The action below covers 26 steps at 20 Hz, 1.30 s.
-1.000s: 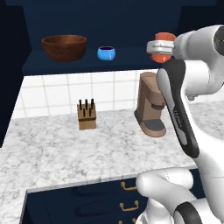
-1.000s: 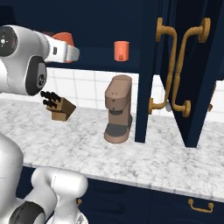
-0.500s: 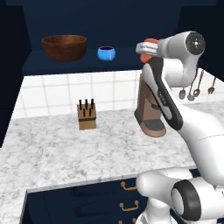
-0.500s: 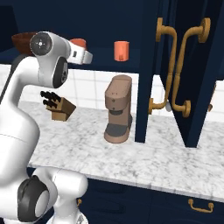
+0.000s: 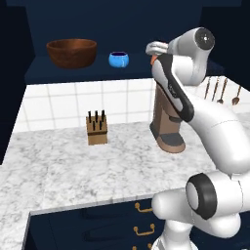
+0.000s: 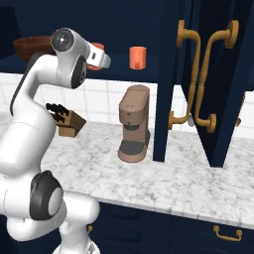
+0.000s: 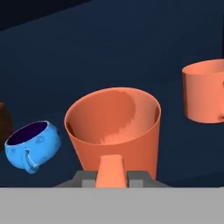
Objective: Gather all objects into one cabinet and sort the glasses and bowls to opposite sides.
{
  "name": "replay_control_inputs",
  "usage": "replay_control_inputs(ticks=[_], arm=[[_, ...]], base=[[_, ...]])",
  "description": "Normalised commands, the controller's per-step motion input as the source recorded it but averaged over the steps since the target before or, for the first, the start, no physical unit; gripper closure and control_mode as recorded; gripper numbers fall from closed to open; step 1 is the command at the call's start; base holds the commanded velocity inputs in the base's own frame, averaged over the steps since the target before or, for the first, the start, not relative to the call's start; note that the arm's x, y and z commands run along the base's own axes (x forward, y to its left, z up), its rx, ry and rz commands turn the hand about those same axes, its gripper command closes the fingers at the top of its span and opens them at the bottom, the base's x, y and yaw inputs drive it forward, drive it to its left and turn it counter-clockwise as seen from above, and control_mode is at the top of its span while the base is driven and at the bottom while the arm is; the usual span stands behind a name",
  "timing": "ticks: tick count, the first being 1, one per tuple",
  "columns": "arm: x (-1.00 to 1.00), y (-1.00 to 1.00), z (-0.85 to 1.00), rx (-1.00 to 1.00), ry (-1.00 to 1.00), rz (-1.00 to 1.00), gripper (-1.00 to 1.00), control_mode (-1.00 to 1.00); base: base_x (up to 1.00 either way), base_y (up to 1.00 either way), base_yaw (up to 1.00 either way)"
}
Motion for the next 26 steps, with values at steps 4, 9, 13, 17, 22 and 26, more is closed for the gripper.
replay_control_inputs(ticks=[4, 9, 13, 17, 22, 26], arm=[[0.04, 0.01, -0.06, 0.0, 0.03, 0.0, 1.0, -1.0], [0.12, 0.0, -0.34, 0.0, 0.07, 0.0, 1.0, -1.0], [0.33, 0.0, -0.16, 0.0, 0.03, 0.0, 1.0, -1.0], [0.62, -0.14, -0.03, 0.01, 0.0, 0.0, 1.0, -1.0], [0.61, -0.04, -0.21, 0.0, 0.03, 0.0, 1.0, -1.0], [0.26, 0.0, -0.15, 0.0, 0.02, 0.0, 1.0, -1.0]], base=[[0.0, 0.0, 0.0], [0.0, 0.0, 0.0], [0.0, 0.0, 0.0], [0.0, 0.0, 0.0], [0.0, 0.0, 0.0], [0.0, 0.0, 0.0]])
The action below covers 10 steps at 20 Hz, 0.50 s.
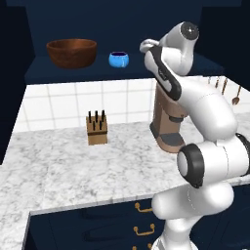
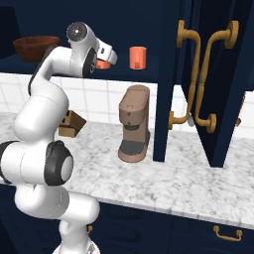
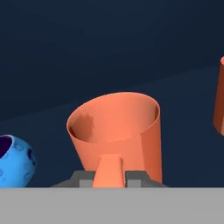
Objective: Gather all objects into one cabinet and sort the glasses and bowls to opposite sides.
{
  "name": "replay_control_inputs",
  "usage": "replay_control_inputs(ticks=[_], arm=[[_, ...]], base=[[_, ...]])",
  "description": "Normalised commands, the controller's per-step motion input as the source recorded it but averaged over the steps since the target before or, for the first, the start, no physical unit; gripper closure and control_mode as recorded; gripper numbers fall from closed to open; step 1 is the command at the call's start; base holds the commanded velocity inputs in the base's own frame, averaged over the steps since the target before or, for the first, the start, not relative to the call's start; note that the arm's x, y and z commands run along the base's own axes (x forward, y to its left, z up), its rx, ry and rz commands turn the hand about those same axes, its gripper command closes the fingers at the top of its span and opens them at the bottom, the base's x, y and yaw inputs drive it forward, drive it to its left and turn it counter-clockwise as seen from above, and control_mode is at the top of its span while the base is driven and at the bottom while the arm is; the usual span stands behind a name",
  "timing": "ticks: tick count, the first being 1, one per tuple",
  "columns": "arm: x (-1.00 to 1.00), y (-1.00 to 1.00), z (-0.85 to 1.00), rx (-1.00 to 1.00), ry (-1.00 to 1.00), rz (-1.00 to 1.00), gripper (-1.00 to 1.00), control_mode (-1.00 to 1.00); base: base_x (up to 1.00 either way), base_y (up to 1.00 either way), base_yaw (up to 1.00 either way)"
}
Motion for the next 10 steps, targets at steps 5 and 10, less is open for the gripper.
replay_control_inputs(ticks=[5, 10], arm=[[0.0, 0.02, -0.03, 0.01, 0.0, 0.0, 1.0, -1.0], [0.02, 0.09, -0.09, 0.02, 0.01, 0.0, -1.0, -1.0]], base=[[0.0, 0.0, 0.0], [0.0, 0.0, 0.0]])
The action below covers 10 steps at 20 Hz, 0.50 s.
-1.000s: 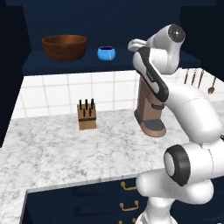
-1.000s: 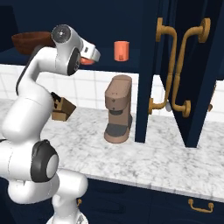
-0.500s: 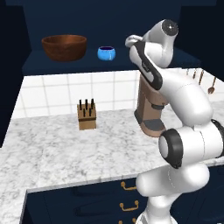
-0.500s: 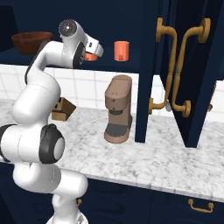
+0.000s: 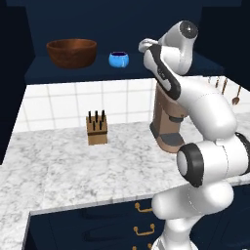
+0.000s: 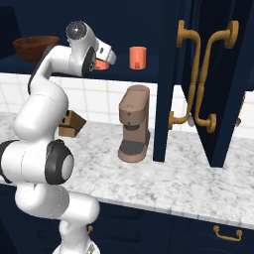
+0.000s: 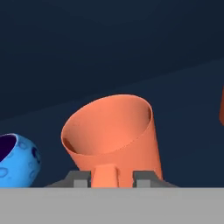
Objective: Gather all objects into one cabinet and sort the glasses and bowls to opposite sides.
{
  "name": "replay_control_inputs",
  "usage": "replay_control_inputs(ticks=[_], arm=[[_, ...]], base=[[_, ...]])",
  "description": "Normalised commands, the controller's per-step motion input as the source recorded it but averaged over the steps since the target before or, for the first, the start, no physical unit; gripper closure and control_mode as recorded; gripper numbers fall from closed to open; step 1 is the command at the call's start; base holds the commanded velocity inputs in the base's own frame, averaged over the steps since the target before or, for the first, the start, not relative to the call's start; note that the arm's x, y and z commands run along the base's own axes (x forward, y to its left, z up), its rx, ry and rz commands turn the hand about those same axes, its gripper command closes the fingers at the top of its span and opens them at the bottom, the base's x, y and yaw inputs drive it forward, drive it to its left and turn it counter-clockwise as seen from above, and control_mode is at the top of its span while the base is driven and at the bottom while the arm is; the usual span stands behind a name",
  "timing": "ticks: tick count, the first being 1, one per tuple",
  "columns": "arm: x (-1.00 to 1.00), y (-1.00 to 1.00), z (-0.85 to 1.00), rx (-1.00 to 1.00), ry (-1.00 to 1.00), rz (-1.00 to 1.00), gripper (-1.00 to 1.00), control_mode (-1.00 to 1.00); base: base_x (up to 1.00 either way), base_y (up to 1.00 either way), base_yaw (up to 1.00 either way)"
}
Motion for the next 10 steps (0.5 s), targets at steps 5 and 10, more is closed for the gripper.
replay_control_inputs(ticks=[5, 10], arm=[[-0.01, 0.02, 0.0, -0.01, 0.0, 0.0, -1.0, -1.0], [-0.81, 0.01, 0.09, -0.02, -0.1, 0.02, -1.0, -1.0]], base=[[0.0, 0.0, 0.0], [0.0, 0.0, 0.0]])
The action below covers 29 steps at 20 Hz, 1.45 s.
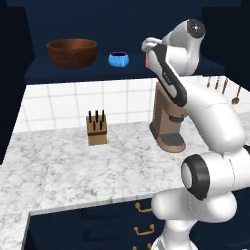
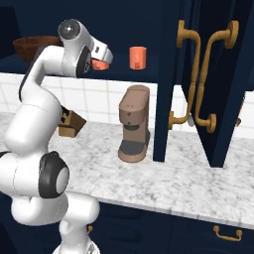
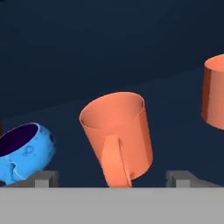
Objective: Gather all objects into one cabinet and sort the glasses and bowls to opposite sides.
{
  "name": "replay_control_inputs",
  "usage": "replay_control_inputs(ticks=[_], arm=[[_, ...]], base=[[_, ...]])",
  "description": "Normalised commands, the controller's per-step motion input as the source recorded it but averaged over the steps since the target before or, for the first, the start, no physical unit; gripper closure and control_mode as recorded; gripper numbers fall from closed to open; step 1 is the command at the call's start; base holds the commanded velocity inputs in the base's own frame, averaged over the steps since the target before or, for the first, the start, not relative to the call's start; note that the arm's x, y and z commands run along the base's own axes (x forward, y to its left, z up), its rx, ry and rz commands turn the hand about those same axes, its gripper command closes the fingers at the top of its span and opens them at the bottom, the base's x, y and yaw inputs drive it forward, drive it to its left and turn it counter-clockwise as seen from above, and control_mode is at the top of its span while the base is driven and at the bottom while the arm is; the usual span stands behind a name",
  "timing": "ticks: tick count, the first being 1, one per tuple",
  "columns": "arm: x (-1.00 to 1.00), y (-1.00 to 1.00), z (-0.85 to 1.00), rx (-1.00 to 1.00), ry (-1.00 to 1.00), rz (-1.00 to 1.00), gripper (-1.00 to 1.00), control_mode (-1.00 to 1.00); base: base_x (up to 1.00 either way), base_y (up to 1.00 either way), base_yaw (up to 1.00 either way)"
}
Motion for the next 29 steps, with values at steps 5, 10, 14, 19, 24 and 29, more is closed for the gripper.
replay_control_inputs(ticks=[5, 10, 14, 19, 24, 29], arm=[[-1.0, 0.0, 0.0, 0.0, -0.05, 0.0, -1.0, -1.0], [-1.0, 0.0, 0.05, 0.0, -0.01, 0.0, -1.0, -1.0], [-1.0, 0.0, 0.05, 0.0, 0.0, 0.0, -1.0, -1.0], [-1.0, 0.0, 0.0, 0.0, 0.06, 0.01, -1.0, -1.0], [0.0, 0.0, 0.0, 0.0, 0.0, 0.0, -1.0, 1.0], [0.0, 0.0, 0.0, 0.0, 0.0, 0.0, -1.0, 1.0]], base=[[0.0, 0.0, 0.0], [0.0, 0.0, 0.0], [0.0, 0.0, 0.0], [0.0, 0.0, 0.0], [-1.0, 0.0, 0.02], [-0.98, -0.04, 0.01]])
